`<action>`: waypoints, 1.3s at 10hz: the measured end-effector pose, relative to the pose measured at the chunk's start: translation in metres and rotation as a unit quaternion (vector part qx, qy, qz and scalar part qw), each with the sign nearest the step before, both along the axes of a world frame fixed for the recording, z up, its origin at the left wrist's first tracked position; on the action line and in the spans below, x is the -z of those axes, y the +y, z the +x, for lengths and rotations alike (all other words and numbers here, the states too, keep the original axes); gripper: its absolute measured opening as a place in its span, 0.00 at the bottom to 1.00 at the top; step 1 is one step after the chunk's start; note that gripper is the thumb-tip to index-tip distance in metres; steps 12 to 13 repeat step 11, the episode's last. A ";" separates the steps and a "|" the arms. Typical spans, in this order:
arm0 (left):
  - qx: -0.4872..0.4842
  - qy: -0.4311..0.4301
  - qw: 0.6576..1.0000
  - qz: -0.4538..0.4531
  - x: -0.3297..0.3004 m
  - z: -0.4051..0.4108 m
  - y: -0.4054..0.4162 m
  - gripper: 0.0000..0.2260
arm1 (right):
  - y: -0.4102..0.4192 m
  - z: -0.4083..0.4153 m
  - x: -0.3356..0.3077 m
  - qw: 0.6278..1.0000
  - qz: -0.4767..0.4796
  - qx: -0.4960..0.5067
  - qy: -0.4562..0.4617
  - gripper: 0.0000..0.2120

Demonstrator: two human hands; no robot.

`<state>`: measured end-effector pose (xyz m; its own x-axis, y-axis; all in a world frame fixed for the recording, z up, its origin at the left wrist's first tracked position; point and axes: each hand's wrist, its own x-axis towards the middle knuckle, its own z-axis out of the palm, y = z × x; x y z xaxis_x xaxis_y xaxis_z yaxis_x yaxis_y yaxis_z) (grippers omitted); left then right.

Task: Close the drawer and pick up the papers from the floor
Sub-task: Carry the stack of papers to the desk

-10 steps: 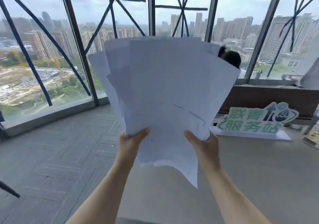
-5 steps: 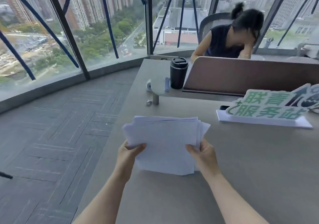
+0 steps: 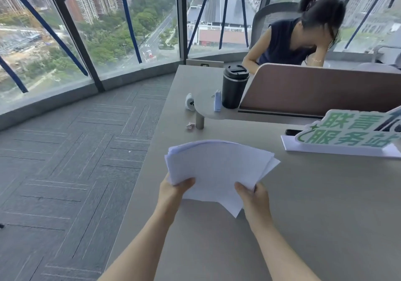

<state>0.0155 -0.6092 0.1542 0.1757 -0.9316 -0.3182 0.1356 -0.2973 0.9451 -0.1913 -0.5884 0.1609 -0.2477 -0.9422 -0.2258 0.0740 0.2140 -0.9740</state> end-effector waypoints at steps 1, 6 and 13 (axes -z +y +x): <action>0.003 0.013 1.000 0.011 0.008 -0.008 -0.005 0.14 | -0.005 0.014 0.012 1.000 0.017 0.008 0.017 0.08; -0.006 -0.068 0.993 0.099 0.013 0.094 -0.048 0.11 | -0.087 0.068 0.027 0.990 0.078 -0.092 0.073 0.03; 0.026 -0.338 0.931 0.137 0.085 0.116 -0.104 0.18 | -0.115 0.111 0.096 0.954 0.162 -0.098 0.234 0.10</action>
